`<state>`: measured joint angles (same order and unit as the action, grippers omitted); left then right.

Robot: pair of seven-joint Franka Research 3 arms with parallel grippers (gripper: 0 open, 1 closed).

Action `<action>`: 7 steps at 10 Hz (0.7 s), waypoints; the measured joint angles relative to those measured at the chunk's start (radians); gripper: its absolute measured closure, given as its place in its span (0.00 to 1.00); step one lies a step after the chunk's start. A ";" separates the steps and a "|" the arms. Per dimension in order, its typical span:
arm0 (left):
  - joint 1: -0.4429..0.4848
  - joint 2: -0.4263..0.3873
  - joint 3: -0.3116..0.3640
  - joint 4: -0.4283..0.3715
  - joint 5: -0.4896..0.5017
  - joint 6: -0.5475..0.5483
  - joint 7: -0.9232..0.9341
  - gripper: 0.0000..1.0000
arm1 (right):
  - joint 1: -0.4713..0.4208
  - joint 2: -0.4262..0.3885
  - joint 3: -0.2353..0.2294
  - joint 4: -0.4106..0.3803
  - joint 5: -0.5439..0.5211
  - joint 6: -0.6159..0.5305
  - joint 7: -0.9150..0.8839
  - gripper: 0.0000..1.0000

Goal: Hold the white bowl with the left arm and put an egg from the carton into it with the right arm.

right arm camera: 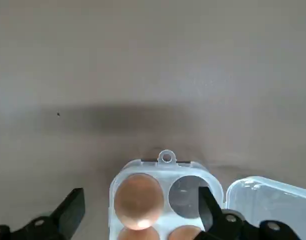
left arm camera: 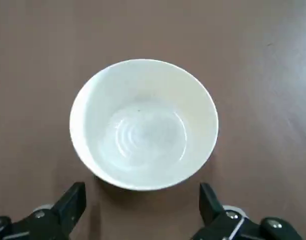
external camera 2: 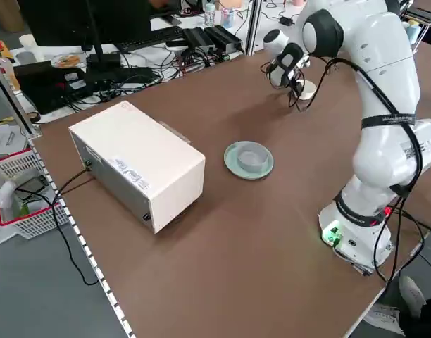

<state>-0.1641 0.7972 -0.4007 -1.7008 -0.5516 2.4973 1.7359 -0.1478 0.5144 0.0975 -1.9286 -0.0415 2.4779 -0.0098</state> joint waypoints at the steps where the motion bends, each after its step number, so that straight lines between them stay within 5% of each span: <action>1: -0.001 0.003 0.000 -0.001 0.000 0.003 0.001 0.00 | -0.001 0.000 0.000 -0.006 0.000 -0.002 0.000 0.00; 7: -0.001 0.019 0.000 -0.001 -0.019 0.033 0.056 0.00 | -0.002 -0.010 0.000 -0.023 0.000 0.001 0.000 0.02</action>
<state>-0.1649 0.8163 -0.4004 -1.7018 -0.5710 2.5303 1.7922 -0.1502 0.5044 0.0974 -1.9512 -0.0415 2.4787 -0.0095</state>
